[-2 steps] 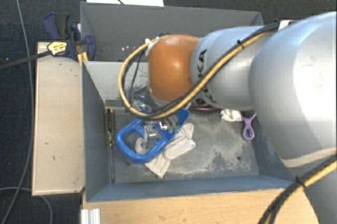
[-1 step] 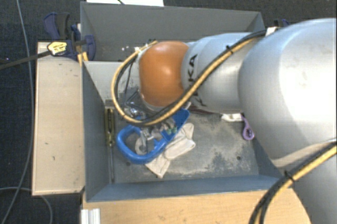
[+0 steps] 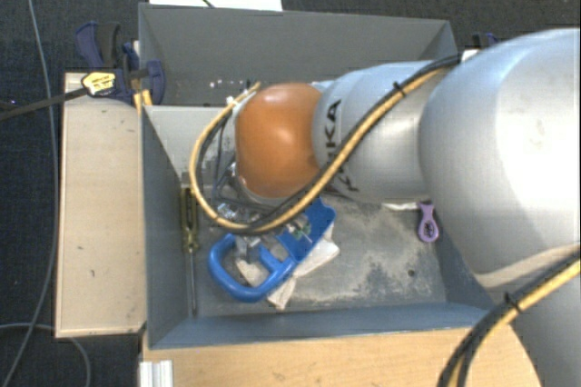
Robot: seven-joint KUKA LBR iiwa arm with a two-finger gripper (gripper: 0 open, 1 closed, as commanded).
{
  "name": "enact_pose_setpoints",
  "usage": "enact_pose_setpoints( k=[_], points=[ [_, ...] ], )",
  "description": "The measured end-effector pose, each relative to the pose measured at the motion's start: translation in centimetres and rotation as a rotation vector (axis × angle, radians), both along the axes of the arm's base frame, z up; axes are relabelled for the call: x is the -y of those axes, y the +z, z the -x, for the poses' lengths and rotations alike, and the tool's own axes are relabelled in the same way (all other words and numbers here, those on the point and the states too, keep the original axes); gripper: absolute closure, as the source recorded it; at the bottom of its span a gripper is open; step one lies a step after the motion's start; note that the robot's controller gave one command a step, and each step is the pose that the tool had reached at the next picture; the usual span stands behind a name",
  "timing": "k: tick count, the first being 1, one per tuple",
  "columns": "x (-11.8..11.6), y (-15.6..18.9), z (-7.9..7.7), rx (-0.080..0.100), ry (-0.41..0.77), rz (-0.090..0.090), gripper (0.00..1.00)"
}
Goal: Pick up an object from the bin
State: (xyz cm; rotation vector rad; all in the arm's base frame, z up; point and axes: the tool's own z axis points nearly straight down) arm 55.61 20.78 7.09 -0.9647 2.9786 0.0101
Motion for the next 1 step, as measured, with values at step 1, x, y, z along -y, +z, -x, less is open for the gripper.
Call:
enact_pose_setpoints(
  k=[1],
  points=[
    [0.00,0.02,0.00,0.000,-0.001,0.000,1.00]
  ],
)
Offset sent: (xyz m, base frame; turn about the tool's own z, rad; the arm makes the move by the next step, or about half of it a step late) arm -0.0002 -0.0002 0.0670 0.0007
